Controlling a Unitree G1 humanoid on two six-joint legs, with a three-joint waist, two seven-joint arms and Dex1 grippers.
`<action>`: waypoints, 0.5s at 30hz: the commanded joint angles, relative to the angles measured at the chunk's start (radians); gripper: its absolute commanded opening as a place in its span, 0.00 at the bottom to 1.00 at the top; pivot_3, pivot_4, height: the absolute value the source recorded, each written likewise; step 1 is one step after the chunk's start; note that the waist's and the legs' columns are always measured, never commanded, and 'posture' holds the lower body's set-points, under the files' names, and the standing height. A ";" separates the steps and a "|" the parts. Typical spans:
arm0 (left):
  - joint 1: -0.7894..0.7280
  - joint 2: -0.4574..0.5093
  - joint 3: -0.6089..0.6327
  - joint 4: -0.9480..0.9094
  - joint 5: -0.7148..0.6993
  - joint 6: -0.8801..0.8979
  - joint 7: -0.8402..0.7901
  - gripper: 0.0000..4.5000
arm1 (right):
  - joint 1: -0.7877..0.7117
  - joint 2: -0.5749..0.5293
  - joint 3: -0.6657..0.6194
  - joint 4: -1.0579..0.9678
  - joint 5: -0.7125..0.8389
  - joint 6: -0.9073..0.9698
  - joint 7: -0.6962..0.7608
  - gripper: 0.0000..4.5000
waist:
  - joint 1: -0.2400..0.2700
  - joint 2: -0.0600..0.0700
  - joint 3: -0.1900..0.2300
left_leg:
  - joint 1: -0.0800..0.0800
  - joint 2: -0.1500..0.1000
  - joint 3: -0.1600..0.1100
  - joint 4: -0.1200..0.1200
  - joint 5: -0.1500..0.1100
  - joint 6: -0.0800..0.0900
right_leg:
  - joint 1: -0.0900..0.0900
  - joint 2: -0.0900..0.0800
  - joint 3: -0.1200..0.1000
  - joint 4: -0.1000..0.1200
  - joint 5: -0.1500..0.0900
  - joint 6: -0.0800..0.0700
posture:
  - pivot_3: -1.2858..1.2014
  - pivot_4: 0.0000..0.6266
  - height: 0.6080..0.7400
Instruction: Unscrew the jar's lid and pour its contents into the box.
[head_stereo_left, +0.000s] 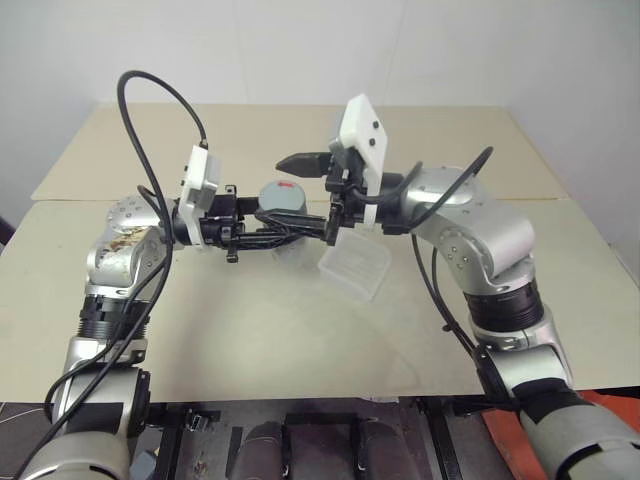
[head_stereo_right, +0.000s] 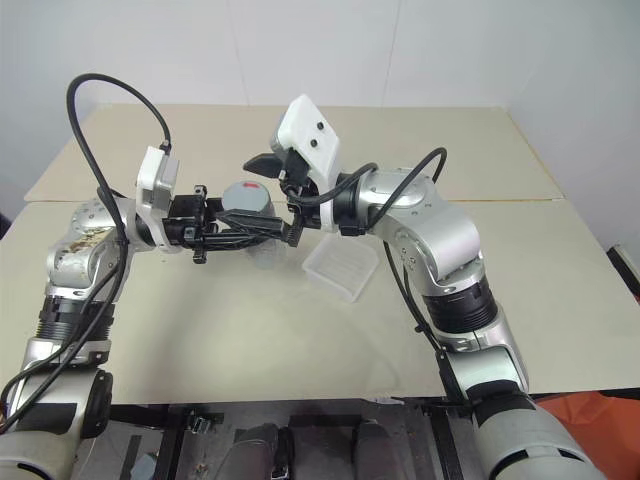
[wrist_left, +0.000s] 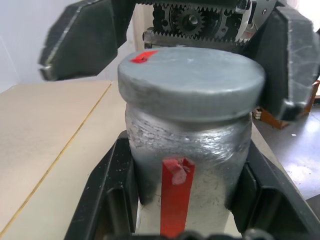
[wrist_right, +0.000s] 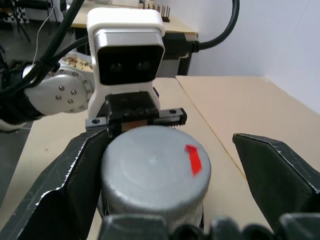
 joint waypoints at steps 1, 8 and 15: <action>-0.014 0.019 0.020 -0.032 -0.018 -0.001 -0.016 0.47 | 0.007 -0.032 -0.063 -0.020 0.005 -0.021 0.000 1.00 | 0.000 0.000 0.000 | 0.000 0.000 0.000 0.000 0.000 0.000 | 0.000 0.000 0.000 0.000 0.000 0.000 | 0.52 0.24 1.00; -0.015 0.026 0.022 -0.033 -0.021 0.001 -0.019 0.47 | 0.016 -0.051 -0.074 -0.025 0.017 -0.023 0.017 1.00 | 0.000 0.000 0.000 | 0.000 0.000 0.000 0.000 0.000 0.000 | 0.000 0.000 0.000 0.000 0.000 0.000 | 0.52 0.24 1.00; -0.004 0.038 0.025 -0.043 -0.027 0.002 -0.019 0.47 | 0.028 -0.075 -0.092 -0.027 0.035 -0.026 0.033 1.00 | 0.001 0.000 0.000 | 0.000 0.000 0.000 0.000 0.000 0.000 | 0.000 0.000 0.000 0.000 0.000 0.000 | 0.52 0.24 1.00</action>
